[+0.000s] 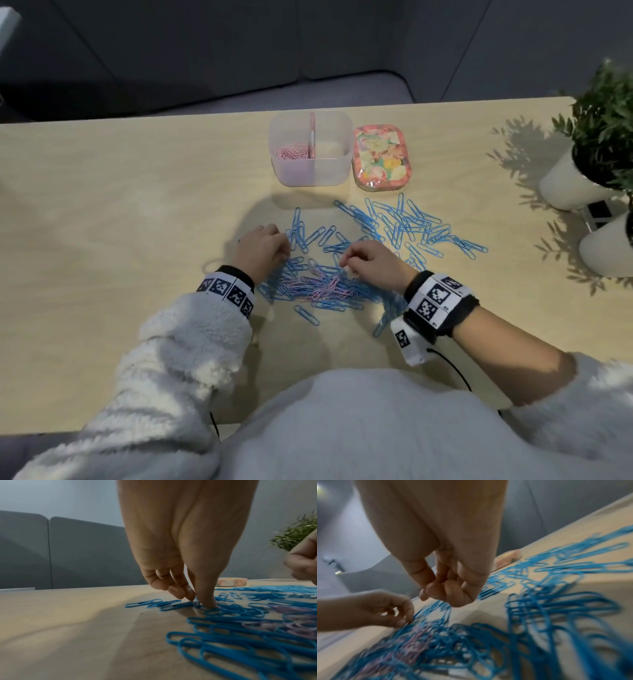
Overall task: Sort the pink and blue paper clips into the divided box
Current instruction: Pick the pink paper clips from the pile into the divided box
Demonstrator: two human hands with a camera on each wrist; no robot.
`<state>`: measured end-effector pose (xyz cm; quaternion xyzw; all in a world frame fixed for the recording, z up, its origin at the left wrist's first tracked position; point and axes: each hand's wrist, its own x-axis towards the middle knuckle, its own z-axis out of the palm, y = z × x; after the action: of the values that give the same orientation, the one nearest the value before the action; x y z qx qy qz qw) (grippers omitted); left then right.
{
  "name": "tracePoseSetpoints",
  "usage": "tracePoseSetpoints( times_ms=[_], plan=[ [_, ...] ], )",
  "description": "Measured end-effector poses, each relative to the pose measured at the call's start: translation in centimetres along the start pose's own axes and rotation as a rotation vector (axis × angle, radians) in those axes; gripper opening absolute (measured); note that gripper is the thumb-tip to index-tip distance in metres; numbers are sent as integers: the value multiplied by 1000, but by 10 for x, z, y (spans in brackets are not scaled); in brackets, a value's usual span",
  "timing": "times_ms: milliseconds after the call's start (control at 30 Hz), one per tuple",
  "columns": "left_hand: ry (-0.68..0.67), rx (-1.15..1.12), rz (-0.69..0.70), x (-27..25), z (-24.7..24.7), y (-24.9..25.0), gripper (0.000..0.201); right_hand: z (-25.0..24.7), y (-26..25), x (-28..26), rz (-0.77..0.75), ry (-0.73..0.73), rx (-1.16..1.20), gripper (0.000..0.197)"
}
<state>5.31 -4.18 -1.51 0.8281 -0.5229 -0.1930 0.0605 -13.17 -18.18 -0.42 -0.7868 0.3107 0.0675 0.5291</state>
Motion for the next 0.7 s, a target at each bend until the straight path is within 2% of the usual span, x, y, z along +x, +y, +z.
tracePoseSetpoints(
  times_ms=[100,300,400,600,700],
  plan=[
    [-41,70,-5,0,2,-2,13,18,-11,7,-62,-72,-120,19],
    [-1,149,-24,-5,6,-4,20,39,-21,25,-109,14,-342,8],
    [-43,120,-51,-7,5,-2,23,45,-22,28,-90,43,-448,10],
    [-66,127,-24,-8,4,3,18,46,-27,29,-53,28,-578,10],
    [-21,48,-33,-10,4,3,10,42,-22,29,-74,20,-620,13]
  ],
)
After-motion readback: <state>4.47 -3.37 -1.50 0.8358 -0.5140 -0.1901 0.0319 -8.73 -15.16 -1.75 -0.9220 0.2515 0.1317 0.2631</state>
